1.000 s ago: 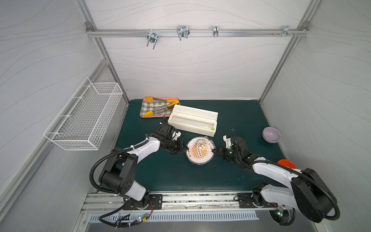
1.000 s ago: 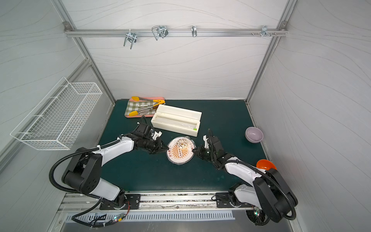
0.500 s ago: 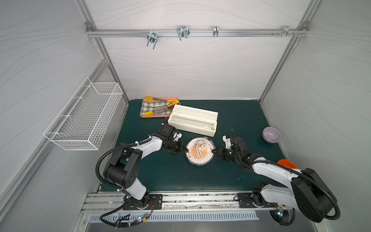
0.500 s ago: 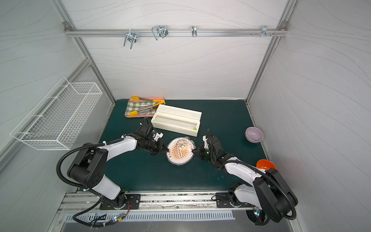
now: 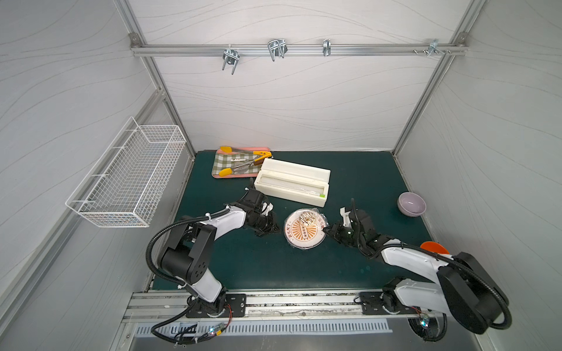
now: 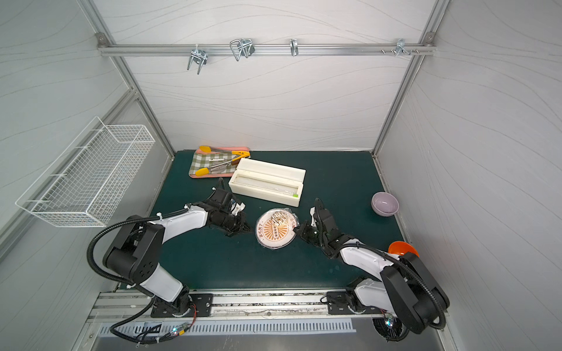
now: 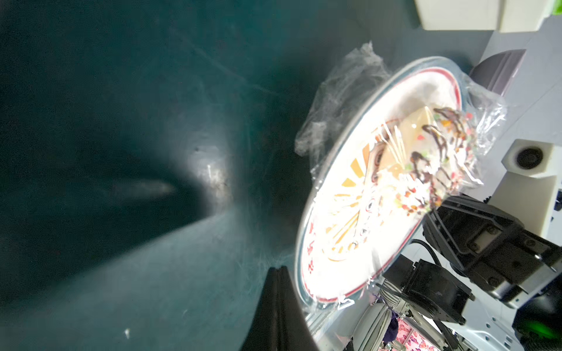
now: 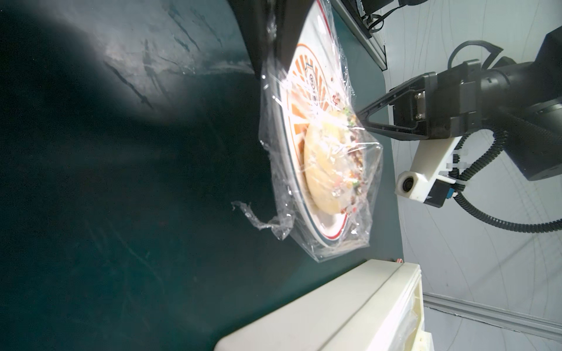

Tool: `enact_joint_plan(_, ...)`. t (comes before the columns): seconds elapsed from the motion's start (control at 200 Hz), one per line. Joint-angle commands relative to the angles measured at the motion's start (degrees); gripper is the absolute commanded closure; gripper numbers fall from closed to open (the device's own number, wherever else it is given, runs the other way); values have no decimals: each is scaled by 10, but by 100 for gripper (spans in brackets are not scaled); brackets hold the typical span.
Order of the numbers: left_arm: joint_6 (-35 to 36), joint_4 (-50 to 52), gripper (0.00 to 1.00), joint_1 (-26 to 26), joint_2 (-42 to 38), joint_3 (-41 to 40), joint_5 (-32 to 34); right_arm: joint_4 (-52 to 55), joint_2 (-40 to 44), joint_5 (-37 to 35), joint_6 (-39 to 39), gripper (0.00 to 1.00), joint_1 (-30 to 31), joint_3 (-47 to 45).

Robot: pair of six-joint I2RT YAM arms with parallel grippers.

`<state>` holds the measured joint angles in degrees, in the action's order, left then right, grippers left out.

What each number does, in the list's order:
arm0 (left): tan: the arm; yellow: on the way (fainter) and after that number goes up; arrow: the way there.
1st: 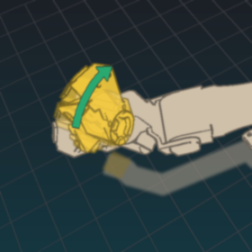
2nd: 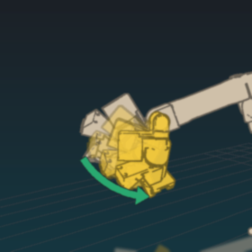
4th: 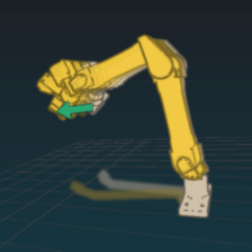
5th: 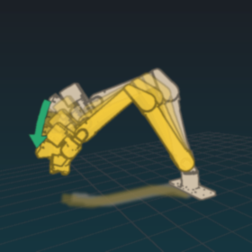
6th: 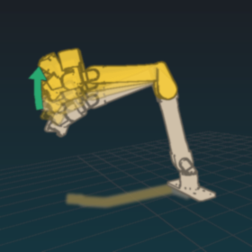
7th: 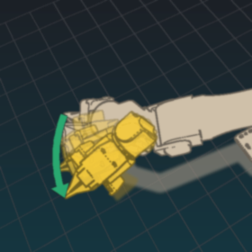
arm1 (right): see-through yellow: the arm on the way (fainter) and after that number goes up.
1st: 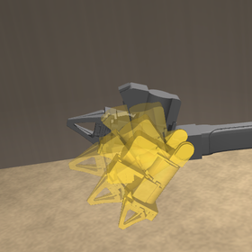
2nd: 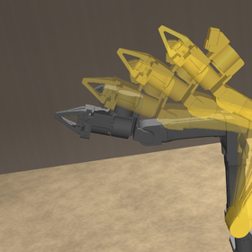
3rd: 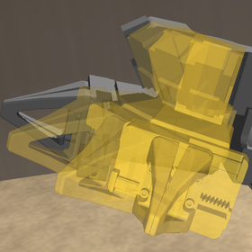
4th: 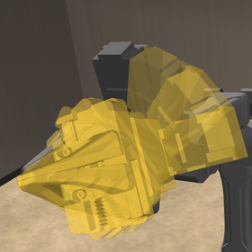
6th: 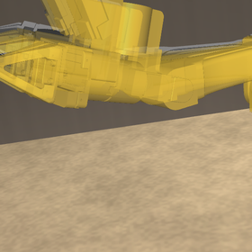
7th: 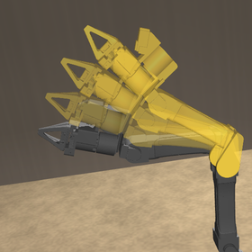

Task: Wrap the plate with plastic wrap
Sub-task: Place the plate at the center of the board.

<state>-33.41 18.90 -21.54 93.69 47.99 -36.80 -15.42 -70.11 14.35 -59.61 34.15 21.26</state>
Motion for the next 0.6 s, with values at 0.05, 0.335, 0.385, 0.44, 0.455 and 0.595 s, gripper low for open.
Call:
enact_joint_plan(0.05,-8,-28,100,-4,22,-7,3,-45,2,11,-24,100,2,-2)
enact_joint_plan(0.335,-74,-134,59,42,3,-15,-64,-27,1,10,2,100,2,-5)
enact_joint_plan(0.385,-76,-143,57,30,19,0,-62,-36,-7,10,-2,100,3,-8)
enact_joint_plan(0.44,-66,-137,57,18,38,14,-55,-40,-11,9,0,100,3,-8)
enact_joint_plan(0.455,-62,-135,57,15,42,18,-52,-40,-11,10,0,100,3,-8)
enact_joint_plan(0.595,-48,-135,60,9,72,29,-38,-40,-15,7,5,100,3,-9)
